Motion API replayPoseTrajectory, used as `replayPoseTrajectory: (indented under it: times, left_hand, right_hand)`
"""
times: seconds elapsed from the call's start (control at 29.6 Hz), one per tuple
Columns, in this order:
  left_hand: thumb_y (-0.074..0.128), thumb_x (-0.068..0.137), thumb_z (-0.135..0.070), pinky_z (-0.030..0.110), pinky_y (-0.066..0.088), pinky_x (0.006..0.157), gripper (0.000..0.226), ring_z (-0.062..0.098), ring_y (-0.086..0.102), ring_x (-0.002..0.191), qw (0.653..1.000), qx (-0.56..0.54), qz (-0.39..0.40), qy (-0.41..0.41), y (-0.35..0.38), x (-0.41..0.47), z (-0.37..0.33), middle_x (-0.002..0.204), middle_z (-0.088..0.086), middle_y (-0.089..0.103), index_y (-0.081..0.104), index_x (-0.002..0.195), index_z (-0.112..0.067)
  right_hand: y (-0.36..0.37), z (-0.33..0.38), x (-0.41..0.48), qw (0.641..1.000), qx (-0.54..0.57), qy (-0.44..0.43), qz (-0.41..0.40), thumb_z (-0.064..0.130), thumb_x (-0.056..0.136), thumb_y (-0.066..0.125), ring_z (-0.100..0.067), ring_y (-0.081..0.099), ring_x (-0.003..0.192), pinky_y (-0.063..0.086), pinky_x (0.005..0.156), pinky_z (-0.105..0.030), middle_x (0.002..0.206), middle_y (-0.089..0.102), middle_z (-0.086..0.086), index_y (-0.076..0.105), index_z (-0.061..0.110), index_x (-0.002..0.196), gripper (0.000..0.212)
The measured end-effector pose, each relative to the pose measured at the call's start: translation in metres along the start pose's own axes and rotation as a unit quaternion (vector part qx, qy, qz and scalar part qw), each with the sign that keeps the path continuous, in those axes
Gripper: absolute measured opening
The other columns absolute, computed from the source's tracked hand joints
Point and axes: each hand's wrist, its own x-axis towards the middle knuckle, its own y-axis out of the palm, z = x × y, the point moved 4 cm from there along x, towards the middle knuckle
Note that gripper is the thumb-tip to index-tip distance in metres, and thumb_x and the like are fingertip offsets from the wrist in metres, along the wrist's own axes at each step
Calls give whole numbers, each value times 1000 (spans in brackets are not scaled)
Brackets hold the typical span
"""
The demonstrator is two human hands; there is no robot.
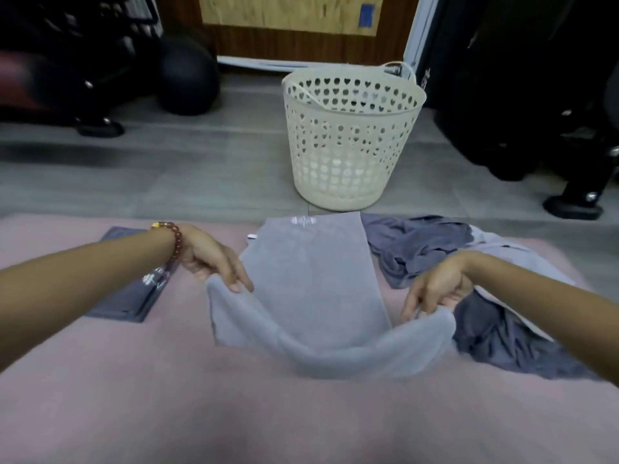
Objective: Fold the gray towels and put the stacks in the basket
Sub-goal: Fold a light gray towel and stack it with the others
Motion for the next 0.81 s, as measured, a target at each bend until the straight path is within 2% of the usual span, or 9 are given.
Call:
replayPoseTrajectory:
  times: [0.07, 0.17, 0.24, 0.3, 0.37, 0.44, 0.54, 0.68, 0.81]
  left_hand:
    - [78, 68, -13, 15, 46, 59, 52, 6, 59, 78, 994, -26, -94, 51, -26, 5, -11, 104, -1, 67, 64, 118, -17]
    - [71, 80, -4, 17, 51, 59, 64, 14, 55, 90, 938, -84, -302, 145, -86, 10, -31, 112, 4, 56, 44, 138, -8]
    - [64, 83, 4, 32, 51, 86, 84, 22, 49, 109, 882, -105, -417, 195, -108, 21, -36, 136, 22, 39, 16, 150, -12]
    - [62, 85, 3, 35, 30, 108, 93, 24, 35, 125, 830, -134, -498, 211, -104, 41, -28, 140, 36, 25, -4, 149, -12]
    - [62, 87, -5, 32, 21, 111, 93, 30, 23, 136, 831, -171, -503, 167, -75, 77, -2, 145, 31, 18, -7, 148, -8]
    - [67, 86, -22, 31, 22, 108, 94, 30, 15, 141, 885, -199, -415, 66, -19, 121, 36, 150, 26, 9, -1, 149, -4]
    - [66, 50, -52, 34, 32, 100, 105, 33, 32, 129, 916, -168, -363, -5, 41, 153, 78, 137, 24, 34, 33, 133, 3]
    - [78, 66, -37, 34, 33, 100, 84, 35, 40, 122, 895, -158, -416, -24, 59, 163, 108, 131, 24, 43, 41, 129, 4]
    - [79, 73, -27, 37, 41, 88, 59, 36, 51, 108, 894, -110, -431, -44, 69, 167, 127, 118, 20, 52, 48, 115, 0]
  right_hand:
    - [-49, 10, -8, 973, -36, -29, -226, -9, 87, 42, -14, 58, 70, 46, 64, -23, 100, 68, -17, 65, 13, 118, 45]
    - [-108, 39, -30, 866, 12, -123, -484, -7, 87, 42, -19, 59, 91, 47, 71, -30, 122, 59, -18, 67, 19, 110, 43]
    - [-129, 59, -43, 769, 53, -181, -611, -9, 90, 41, -11, 61, 103, 50, 79, -23, 132, 46, -11, 48, 12, 135, 50]
    - [-139, 65, -35, 708, 93, -186, -675, -7, 92, 40, -28, 41, 125, 40, 93, -28, 143, 23, -19, 33, 13, 144, 56]
    - [-136, 57, 0, 742, 105, -143, -646, 0, 94, 43, -36, 33, 126, 38, 98, -37, 144, 16, -20, 31, 13, 144, 53]
    - [-117, 39, 50, 831, 54, -87, -546, 10, 94, 49, -33, 44, 110, 36, 101, -45, 125, 40, -14, 47, 13, 129, 34]
    - [-70, 4, 111, 898, 82, -62, -428, 13, 93, 54, -24, 48, 96, 42, 83, -33, 108, 48, -6, 49, 8, 123, 31]
    - [-36, -48, 166, 871, 112, 23, -479, 19, 85, 65, -32, 50, 114, 49, 80, -33, 117, 49, -14, 46, -1, 122, 46]
    - [-23, -74, 182, 811, 179, 14, -556, 18, 78, 71, -29, 58, 94, 47, 72, -30, 110, 57, -14, 54, -6, 108, 42]
